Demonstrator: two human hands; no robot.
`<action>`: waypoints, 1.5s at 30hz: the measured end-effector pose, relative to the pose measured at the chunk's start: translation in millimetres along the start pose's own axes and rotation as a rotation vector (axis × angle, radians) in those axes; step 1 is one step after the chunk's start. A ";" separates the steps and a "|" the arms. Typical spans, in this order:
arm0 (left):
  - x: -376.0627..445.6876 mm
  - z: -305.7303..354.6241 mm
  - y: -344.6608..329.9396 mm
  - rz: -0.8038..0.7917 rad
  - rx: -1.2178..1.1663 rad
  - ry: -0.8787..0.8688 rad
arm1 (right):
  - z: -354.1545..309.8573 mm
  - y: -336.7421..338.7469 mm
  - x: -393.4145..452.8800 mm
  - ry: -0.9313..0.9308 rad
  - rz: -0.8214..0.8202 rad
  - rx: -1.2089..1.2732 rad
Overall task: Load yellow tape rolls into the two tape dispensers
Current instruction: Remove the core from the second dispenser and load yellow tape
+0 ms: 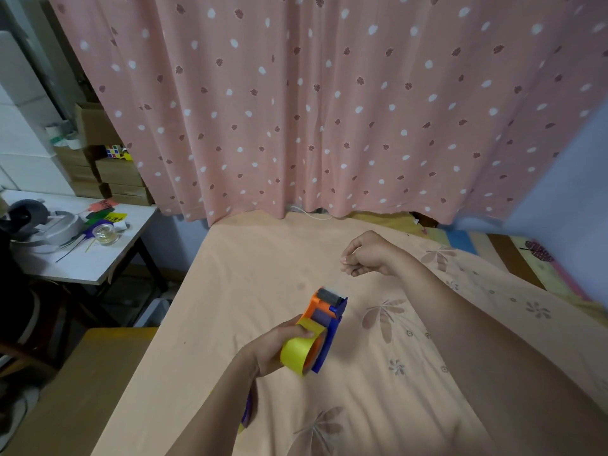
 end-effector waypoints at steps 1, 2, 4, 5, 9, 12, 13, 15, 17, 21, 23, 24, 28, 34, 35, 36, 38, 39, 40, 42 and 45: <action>-1.1 -1.5 2.6 0.000 0.004 0.005 | -0.1 1.5 -0.1 -0.001 0.003 0.012; -2.1 -1.7 4.4 -0.003 0.004 0.002 | -0.4 1.8 0.0 0.000 0.003 0.023; -4.0 0.4 5.4 -0.021 -0.019 -0.014 | 0.9 0.9 0.0 0.000 0.013 0.046; -5.0 1.6 6.0 -0.025 -0.047 -0.022 | 2.9 0.3 0.2 -0.004 0.027 0.065; -8.6 2.3 14.1 -0.037 -0.199 -0.066 | 23.4 -9.7 -4.5 -0.101 -0.027 0.249; -11.8 4.7 18.9 -0.068 -0.351 -0.119 | 34.0 -24.7 -9.7 -0.112 -0.146 0.510; -12.4 7.4 18.3 -0.080 -0.396 -0.139 | 36.4 -28.5 -10.2 -0.100 -0.160 0.600; -13.1 13.7 15.8 -0.092 -0.474 -0.174 | 41.4 -34.6 -10.6 -0.079 -0.157 0.734; -12.5 19.5 13.1 -0.086 -0.523 -0.193 | 46.2 -39.4 -10.1 -0.059 -0.138 0.836; -11.8 24.0 6.4 -0.066 -0.598 -0.173 | 51.0 -39.1 -11.3 -0.045 -0.069 0.944; -12.4 23.9 1.5 -0.066 -0.607 -0.160 | 50.5 -38.5 -13.6 -0.025 -0.054 0.930; -12.9 23.8 -0.8 -0.063 -0.610 -0.155 | 50.3 -39.3 -14.8 -0.011 -0.054 0.916; -15.3 27.0 -6.0 -0.023 -0.611 -0.149 | 54.3 -49.0 -19.8 0.040 -0.061 0.896; -14.9 33.6 -10.4 -0.006 -0.639 -0.148 | 56.6 -71.3 -27.0 0.086 -0.198 0.971; -14.2 33.7 -10.1 -0.003 -0.656 -0.149 | 55.6 -74.1 -29.0 0.110 -0.234 0.956; -13.4 33.8 -10.4 -0.004 -0.677 -0.149 | 55.2 -76.5 -30.8 0.135 -0.256 0.923; -11.9 34.2 -12.0 -0.004 -0.705 -0.149 | 56.6 -79.3 -32.6 0.162 -0.235 0.869; -11.1 34.3 -12.8 -0.004 -0.710 -0.151 | 58.4 -80.1 -32.5 0.155 -0.197 0.859; -10.3 34.1 -13.3 -0.006 -0.712 -0.154 | 60.4 -80.8 -32.6 0.145 -0.156 0.853; -8.7 33.3 -13.7 -0.008 -0.707 -0.160 | 65.4 -80.5 -32.5 0.132 -0.059 0.832; -6.1 33.1 -14.8 -0.005 -0.696 -0.163 | 70.9 -75.5 -33.8 0.143 0.098 0.739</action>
Point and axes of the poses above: each hand's wrist, its own x-axis towards the middle knuckle, its own y-axis out of the back of the hand, z = x × y, the point moved 8 cm from there along x, towards the middle knuckle, and after that the axes turned 3 degrees about y, right-handed, at the moved point
